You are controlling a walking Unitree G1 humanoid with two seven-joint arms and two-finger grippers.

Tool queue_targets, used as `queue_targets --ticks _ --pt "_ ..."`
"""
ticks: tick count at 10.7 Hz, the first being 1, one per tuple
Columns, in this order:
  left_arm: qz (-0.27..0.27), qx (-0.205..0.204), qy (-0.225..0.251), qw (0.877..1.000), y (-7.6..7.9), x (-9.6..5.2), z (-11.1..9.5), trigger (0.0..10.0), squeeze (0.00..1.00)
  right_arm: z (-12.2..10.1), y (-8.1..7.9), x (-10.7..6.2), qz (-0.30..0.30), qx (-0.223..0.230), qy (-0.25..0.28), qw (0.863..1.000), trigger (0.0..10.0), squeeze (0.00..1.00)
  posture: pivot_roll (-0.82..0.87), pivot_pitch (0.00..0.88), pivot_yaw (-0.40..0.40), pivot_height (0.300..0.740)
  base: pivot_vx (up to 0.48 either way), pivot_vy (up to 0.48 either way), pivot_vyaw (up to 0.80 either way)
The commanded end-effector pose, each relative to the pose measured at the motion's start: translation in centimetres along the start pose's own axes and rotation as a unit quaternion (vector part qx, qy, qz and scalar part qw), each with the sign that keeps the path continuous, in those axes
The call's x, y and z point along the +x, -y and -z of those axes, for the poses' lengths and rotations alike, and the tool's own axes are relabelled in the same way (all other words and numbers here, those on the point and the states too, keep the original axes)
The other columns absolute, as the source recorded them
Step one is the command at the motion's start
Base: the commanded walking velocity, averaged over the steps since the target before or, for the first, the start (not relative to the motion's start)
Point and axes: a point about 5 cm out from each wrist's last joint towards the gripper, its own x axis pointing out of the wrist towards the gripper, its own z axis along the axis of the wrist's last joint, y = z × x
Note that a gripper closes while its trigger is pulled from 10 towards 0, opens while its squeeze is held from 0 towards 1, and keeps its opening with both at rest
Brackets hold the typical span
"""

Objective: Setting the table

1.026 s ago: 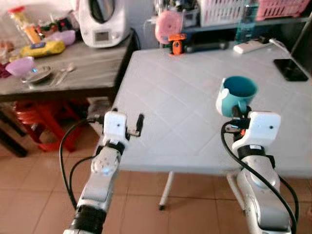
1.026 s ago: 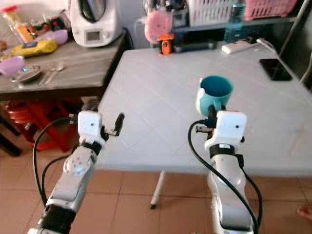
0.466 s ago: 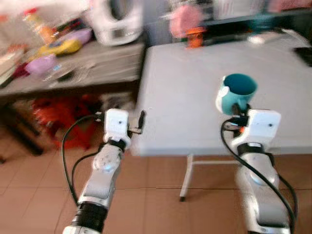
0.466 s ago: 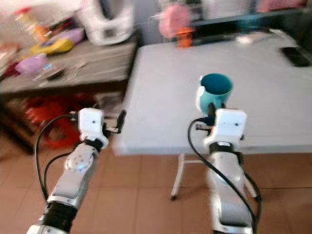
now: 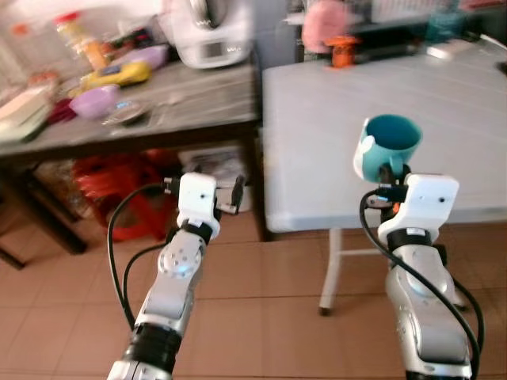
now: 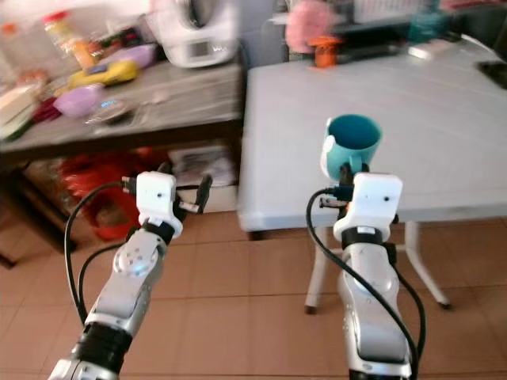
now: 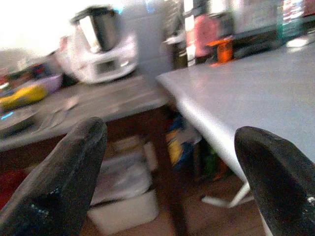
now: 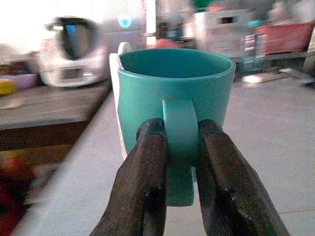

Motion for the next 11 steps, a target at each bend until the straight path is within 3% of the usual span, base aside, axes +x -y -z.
queue_targets --ticks 1,9,11 --pt "-0.008 0.006 -0.006 1.0 -0.72 -0.15 0.27 10.0 0.0 -0.58 -0.81 0.13 -0.013 0.006 0.016 1.0 10.0 0.0 -0.15 0.023 0.151 0.74 0.0 0.458 0.0" --pt "-0.009 0.01 -0.009 1.0 -0.64 -0.36 0.7 10.0 0.0 0.05 -0.9 -0.26 -0.018 0.01 0.007 1.0 10.0 0.0 -0.15 0.031 0.155 0.74 0.0 0.457 0.0" --pt "0.009 0.002 0.003 1.0 -0.33 -0.51 0.38 10.0 0.0 0.04 -1.04 -0.41 -0.021 0.013 0.006 1.0 10.0 0.0 -0.15 0.037 0.152 0.74 0.0 0.0 0.0"
